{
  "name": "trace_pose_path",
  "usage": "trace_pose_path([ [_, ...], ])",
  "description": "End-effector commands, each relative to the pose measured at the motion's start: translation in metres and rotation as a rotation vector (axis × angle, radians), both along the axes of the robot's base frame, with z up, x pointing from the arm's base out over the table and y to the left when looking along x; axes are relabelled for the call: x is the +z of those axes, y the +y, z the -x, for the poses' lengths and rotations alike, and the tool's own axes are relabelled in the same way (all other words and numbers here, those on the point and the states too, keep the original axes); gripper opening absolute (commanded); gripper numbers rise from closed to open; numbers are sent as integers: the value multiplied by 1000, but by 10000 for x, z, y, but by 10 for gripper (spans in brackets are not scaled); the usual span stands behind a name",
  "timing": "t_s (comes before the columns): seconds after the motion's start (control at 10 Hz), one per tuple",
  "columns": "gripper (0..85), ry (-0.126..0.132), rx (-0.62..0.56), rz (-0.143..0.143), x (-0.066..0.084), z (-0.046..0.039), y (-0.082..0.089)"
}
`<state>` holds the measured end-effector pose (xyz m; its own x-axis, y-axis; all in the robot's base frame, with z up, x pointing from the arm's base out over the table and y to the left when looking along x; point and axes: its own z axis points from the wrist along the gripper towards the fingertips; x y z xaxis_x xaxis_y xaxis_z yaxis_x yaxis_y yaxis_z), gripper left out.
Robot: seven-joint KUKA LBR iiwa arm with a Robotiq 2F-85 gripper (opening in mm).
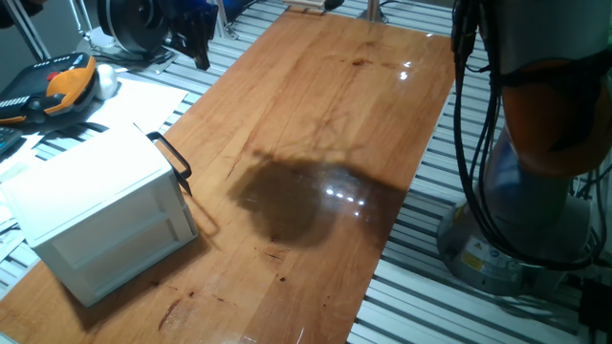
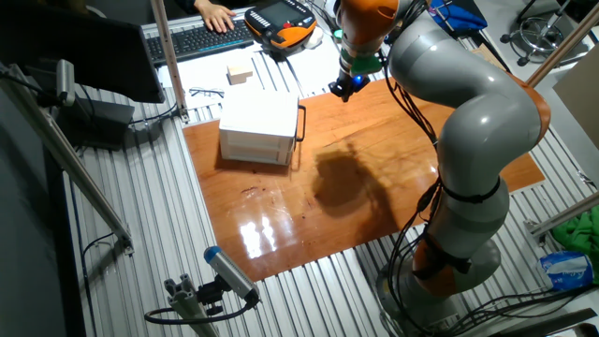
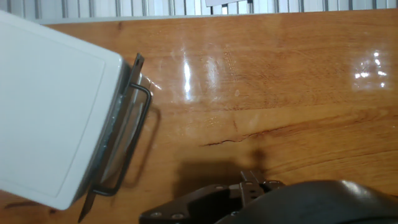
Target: Put things in the drawer
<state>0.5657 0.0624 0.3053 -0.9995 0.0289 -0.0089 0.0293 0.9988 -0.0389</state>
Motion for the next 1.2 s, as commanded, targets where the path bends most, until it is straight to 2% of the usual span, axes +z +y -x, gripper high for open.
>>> trace_pose_path([
  [0.0,0,4,-1,-1,16,4,15],
  [0.1,0,15,-17,-30,64,-1,22],
  [0.3,0,31,-20,-28,190,-21,22],
  [0.5,0,50,-28,-22,212,-9,36],
  [1.0,0,43,-22,-16,183,14,-3],
  [1.1,0,50,-24,-17,183,14,-5],
])
